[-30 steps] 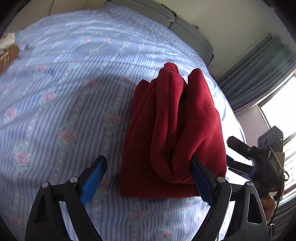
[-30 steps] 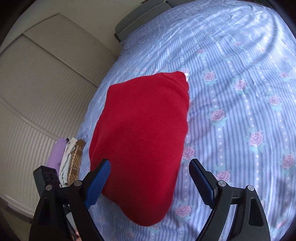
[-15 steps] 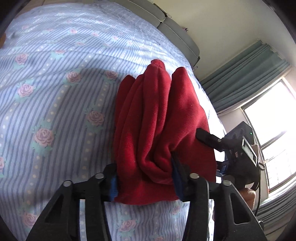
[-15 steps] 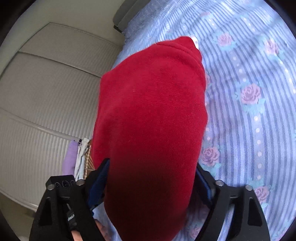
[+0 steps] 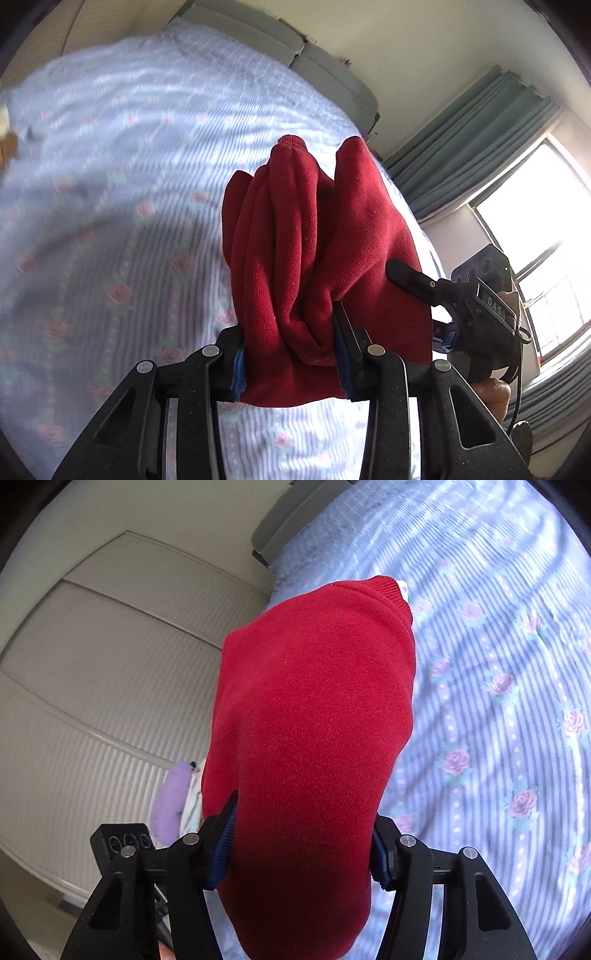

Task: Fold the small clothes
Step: 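Carry the sweatshirt with the left gripper onto the stack of folded clothes, then open the left gripper to drop the sweatshirt on the stack and withdraw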

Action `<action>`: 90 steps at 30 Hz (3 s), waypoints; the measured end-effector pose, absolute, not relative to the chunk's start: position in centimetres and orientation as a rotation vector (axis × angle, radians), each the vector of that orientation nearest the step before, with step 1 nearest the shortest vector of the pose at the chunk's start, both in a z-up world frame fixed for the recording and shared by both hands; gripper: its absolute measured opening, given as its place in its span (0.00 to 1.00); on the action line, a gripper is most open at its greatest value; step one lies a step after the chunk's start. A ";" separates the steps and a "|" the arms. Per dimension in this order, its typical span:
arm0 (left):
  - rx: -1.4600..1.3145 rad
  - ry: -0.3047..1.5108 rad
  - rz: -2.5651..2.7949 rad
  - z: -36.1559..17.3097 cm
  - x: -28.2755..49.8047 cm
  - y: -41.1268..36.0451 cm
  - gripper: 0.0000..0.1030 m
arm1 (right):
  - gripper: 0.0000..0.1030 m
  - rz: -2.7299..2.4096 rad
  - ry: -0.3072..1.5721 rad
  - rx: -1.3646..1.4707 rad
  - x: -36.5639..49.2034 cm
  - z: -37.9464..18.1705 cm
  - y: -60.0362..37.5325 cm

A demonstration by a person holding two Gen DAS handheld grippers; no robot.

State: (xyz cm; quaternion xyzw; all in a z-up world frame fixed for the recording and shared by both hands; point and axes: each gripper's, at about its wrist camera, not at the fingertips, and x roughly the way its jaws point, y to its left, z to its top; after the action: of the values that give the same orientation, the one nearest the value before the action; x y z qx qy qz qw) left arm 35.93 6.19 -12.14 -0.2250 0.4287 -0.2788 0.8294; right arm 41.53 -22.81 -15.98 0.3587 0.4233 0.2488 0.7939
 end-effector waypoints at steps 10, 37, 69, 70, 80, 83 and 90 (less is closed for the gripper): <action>-0.419 0.768 -0.513 -0.5 33.4 16.5 0.37 | 0.58 0.630 0.789 0.725 40.6 -4.5 -13.4; -0.488 0.773 -0.190 -5.8 37.2 47.2 0.38 | 0.58 0.677 0.950 0.682 46.6 -7.1 22.8; -0.244 0.680 -0.005 -0.4 33.5 42.4 0.86 | 0.89 0.571 0.867 0.542 44.3 -4.3 18.5; -0.241 0.674 -0.009 -0.1 33.2 42.0 0.86 | 0.89 0.570 0.868 0.548 44.1 -4.2 18.0; -0.233 0.635 -0.060 2.1 30.8 36.9 0.86 | 0.89 0.524 0.812 0.518 41.8 -1.9 11.8; -0.209 0.608 -0.069 2.8 29.4 34.1 0.86 | 0.89 0.498 0.764 0.468 39.7 -0.9 9.3; -0.150 0.561 -0.117 3.2 25.1 25.0 0.86 | 0.89 0.397 0.660 0.328 33.0 1.3 1.9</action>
State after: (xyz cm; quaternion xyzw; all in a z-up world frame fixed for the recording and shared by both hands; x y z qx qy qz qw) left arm 25.11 24.98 3.20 -0.0739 0.2763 -0.0575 0.9565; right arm 33.01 1.93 1.26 0.1591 0.3205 0.1925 0.9137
